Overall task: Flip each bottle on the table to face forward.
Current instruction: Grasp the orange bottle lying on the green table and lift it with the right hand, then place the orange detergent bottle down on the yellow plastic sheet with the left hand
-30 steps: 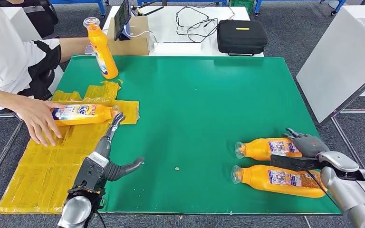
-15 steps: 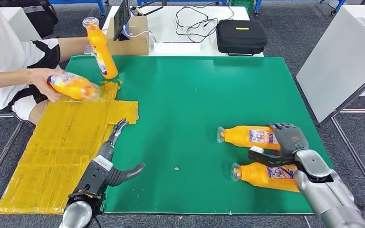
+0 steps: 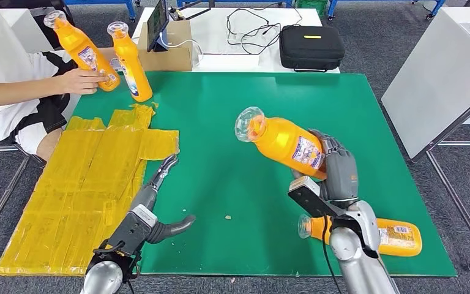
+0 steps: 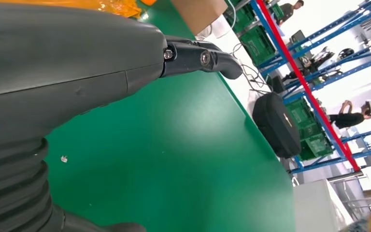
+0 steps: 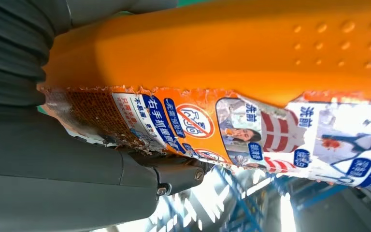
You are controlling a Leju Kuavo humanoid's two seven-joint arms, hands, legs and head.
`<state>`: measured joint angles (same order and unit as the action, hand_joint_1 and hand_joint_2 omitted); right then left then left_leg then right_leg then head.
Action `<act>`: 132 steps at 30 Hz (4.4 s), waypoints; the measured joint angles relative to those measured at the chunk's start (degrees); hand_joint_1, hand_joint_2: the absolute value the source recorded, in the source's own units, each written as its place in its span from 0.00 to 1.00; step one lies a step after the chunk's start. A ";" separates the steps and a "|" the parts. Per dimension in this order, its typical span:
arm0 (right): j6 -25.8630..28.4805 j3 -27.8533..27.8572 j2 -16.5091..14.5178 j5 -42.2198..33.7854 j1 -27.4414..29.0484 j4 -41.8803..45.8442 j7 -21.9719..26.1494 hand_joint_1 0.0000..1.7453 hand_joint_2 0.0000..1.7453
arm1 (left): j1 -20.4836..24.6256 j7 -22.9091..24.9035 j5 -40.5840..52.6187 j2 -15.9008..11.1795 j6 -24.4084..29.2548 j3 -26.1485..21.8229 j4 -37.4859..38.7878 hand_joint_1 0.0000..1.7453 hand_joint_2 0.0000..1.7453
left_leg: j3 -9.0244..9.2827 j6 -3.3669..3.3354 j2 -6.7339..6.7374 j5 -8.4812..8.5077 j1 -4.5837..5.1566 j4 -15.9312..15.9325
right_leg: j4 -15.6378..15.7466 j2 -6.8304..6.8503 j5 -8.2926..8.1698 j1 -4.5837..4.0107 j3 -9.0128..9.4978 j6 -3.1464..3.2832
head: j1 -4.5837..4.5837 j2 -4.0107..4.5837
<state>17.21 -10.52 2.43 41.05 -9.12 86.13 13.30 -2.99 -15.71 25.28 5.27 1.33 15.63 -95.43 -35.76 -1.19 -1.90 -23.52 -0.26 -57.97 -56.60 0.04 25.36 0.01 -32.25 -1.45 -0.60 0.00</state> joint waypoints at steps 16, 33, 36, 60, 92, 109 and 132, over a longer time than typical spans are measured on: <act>-13.51 -7.16 -7.85 -7.42 6.96 -0.19 3.16 1.00 1.00 | 0.09 0.58 -1.85 -0.01 -0.09 -0.20 -1.67 0.00 1.00 | 0.00 0.00 0.01 0.00 0.02 0.00 | 0.00 -0.01 -0.01 0.01 -0.01 0.00 | -0.01 0.00; -14.04 -14.15 -11.26 -9.17 5.99 -8.75 4.41 1.00 1.00 | 0.11 -0.61 -11.30 -0.52 -9.64 2.38 -1.95 0.00 1.00 | 0.00 0.00 -0.01 0.00 0.04 0.01 | 0.00 0.00 0.00 0.05 0.00 0.00 | 0.02 0.00; -13.69 -14.37 -11.54 -10.28 5.65 -9.26 4.99 1.00 1.00 | 0.06 -0.51 -13.69 -0.92 -11.95 3.71 -1.80 0.00 1.00 | -0.01 0.00 0.00 0.00 0.03 0.01 | 0.01 0.00 0.00 0.05 0.00 0.00 | 0.02 0.00; -13.06 -18.71 -12.14 -11.07 2.47 -13.10 6.29 1.00 1.00 | 2.85 2.32 -28.15 -2.69 -15.79 5.41 2.33 0.00 1.00 | 0.00 0.00 0.02 0.00 0.02 0.01 | 0.01 0.00 0.00 0.04 -0.01 0.00 | 0.02 0.00; -11.66 -27.27 -12.07 -7.58 -2.41 -20.64 7.09 1.00 1.00 | 4.68 4.15 -35.97 -2.91 -14.18 3.98 5.44 1.00 1.00 | 0.00 0.01 0.08 0.01 0.01 0.01 | 0.01 -0.02 0.00 0.05 -0.09 0.00 | 0.03 0.00; -7.65 -27.20 -11.98 -8.70 -1.79 -20.44 7.70 1.00 1.00 | 4.70 2.01 -33.51 -2.99 -12.84 4.29 4.58 1.00 1.00 | 0.00 0.01 0.10 0.01 0.01 0.01 | 0.01 -0.03 -0.01 0.05 -0.10 0.01 | 0.01 0.00; -5.62 -8.04 -9.04 -22.22 10.79 12.88 16.70 0.00 1.00 | 11.67 7.08 15.06 -11.34 4.50 -2.96 -1.86 1.00 1.00 | -0.01 0.01 0.07 0.01 0.01 0.01 | 0.00 -0.02 -0.01 0.05 -0.07 0.01 | 0.02 0.00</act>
<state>11.58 -18.57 -6.61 18.82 1.67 99.00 30.00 8.67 -8.63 40.34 -6.07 5.83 12.67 -97.29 -35.77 -1.18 -1.83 -23.51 -0.25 -57.96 -56.60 0.01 25.35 0.06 -32.32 -1.44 -0.57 0.00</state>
